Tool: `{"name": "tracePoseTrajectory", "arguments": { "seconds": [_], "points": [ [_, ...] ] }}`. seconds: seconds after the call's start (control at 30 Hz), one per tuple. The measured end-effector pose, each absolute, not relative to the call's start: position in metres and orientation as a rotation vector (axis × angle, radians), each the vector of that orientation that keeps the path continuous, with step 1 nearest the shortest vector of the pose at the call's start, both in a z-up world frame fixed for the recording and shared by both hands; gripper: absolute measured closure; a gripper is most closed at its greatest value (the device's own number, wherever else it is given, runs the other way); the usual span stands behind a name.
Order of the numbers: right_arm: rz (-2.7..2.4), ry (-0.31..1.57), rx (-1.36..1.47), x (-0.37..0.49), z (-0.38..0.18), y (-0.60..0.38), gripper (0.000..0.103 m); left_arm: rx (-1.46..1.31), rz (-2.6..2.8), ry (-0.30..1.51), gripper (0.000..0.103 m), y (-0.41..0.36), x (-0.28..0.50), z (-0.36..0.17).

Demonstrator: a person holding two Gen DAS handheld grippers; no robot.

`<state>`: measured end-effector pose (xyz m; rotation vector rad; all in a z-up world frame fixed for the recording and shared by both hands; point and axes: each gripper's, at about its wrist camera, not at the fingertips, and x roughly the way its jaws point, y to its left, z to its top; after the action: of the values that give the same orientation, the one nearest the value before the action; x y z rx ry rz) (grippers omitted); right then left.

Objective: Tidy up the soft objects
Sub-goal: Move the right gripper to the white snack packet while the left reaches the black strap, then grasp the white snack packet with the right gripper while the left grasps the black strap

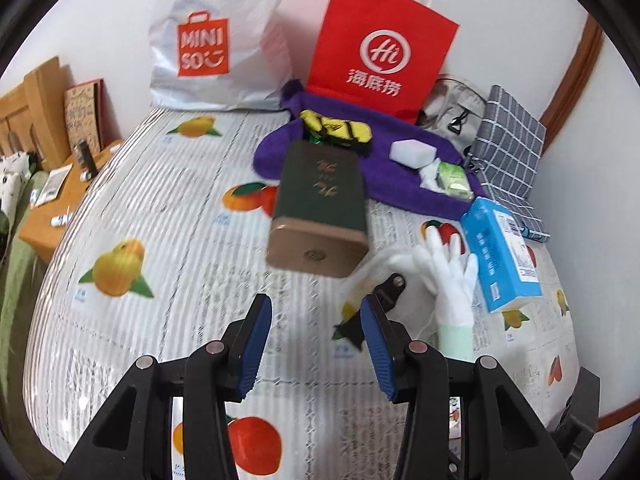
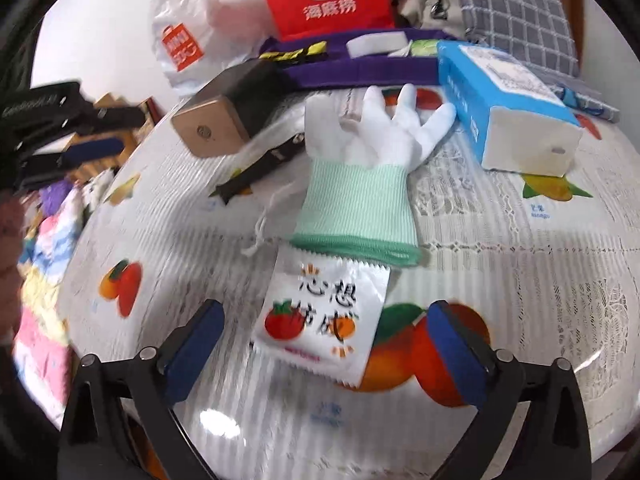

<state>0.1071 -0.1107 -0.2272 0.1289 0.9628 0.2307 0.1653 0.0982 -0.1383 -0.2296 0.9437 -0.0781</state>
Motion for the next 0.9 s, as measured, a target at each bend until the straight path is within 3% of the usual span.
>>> {"name": "tracePoseTrajectory", "arguments": {
  "seconds": [0.13,0.23,0.3,0.47,0.9],
  "points": [
    [0.154,0.934,-0.001,0.109,-0.232,-0.09,0.004,-0.243,-0.069,0.959,0.059,0.104,0.166,-0.148],
    [0.149,0.905,-0.054,0.105,-0.233,-0.085,0.015,-0.245,-0.078,0.966,0.059,0.103,0.168,-0.153],
    [0.141,0.885,-0.056,0.103,-0.231,-0.089,0.038,-0.233,-0.083,0.972,0.059,0.099,0.169,-0.156],
    [0.194,0.866,-0.047,0.101,-0.229,-0.111,0.058,-0.202,-0.108,0.989,0.059,0.089,0.172,-0.164],
    [0.241,0.896,0.105,0.093,-0.219,-0.179,0.06,-0.068,-0.206,1.045,0.059,0.04,0.196,-0.192]
  ]
}}
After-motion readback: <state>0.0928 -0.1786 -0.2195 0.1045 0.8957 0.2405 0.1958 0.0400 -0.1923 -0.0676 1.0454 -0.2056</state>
